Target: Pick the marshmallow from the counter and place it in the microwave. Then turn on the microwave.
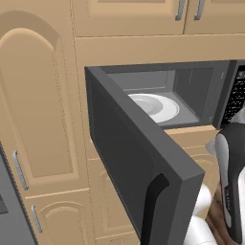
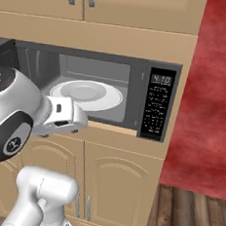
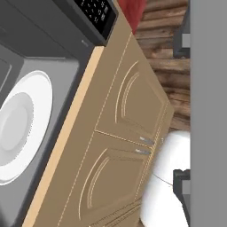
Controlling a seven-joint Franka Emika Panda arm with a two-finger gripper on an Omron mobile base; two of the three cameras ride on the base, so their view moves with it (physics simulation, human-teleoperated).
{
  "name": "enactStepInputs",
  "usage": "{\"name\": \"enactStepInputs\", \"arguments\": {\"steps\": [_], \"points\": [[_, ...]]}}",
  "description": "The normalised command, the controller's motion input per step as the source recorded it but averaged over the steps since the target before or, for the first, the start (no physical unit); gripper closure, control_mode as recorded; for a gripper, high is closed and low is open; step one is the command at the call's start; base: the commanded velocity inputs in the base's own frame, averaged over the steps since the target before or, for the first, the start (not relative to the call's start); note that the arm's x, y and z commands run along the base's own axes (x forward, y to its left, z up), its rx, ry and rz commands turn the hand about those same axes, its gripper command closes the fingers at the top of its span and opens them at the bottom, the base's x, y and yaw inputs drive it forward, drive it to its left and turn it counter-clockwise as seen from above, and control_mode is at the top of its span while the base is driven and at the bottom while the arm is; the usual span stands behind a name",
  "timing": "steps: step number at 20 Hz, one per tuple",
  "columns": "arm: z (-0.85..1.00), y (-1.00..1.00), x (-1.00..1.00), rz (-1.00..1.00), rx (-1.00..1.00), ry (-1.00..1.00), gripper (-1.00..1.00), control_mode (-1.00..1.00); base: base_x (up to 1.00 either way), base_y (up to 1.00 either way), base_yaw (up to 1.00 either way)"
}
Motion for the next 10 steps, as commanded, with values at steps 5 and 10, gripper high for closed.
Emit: {"name": "enactStepInputs", "arguments": {"steps": [5, 10], "points": [[0.00, 0.00, 0.08, -0.12, 0.00, 0.00, -1.00, -1.00, 0.00, 0.00, 0.00], [0.00, 0.00, 0.05, -0.10, 0.00, 0.00, -1.00, -1.00, 0.00, 0.00, 0.00]]}}
